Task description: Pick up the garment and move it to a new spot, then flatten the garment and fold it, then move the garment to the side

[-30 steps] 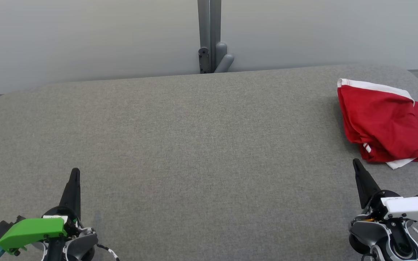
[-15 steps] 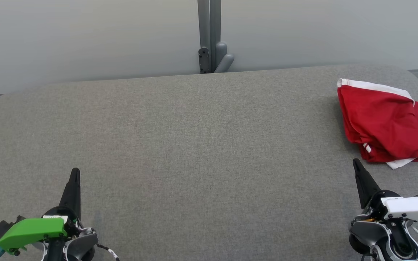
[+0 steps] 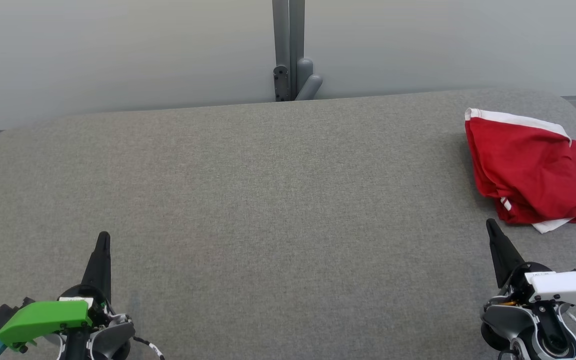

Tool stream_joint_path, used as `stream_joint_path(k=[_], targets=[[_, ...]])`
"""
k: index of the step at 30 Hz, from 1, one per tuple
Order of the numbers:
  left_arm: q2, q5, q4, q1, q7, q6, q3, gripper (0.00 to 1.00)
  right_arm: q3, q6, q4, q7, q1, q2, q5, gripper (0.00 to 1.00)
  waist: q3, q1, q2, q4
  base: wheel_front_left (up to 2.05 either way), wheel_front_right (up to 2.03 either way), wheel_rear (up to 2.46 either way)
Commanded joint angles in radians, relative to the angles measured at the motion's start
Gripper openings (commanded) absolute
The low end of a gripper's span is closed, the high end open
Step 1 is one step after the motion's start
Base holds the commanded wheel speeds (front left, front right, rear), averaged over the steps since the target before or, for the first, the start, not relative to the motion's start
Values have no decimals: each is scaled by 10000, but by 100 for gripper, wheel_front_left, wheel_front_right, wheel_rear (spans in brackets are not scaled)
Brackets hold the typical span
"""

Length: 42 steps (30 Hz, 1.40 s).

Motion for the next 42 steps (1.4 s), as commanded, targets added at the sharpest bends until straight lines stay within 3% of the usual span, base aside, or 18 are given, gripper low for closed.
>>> stream_joint_path(k=[1, 42], targets=[[6, 56, -1, -153, 9, -54, 55, 0, -22, 4, -35, 46, -37, -50, 79, 0, 0, 0, 43, 0, 0, 0, 0], [-2, 70, -1, -155, 22, -54, 65, 0, -22, 4, -34, 46, -37, -50, 79, 0, 0, 0, 43, 0, 0, 0, 0]])
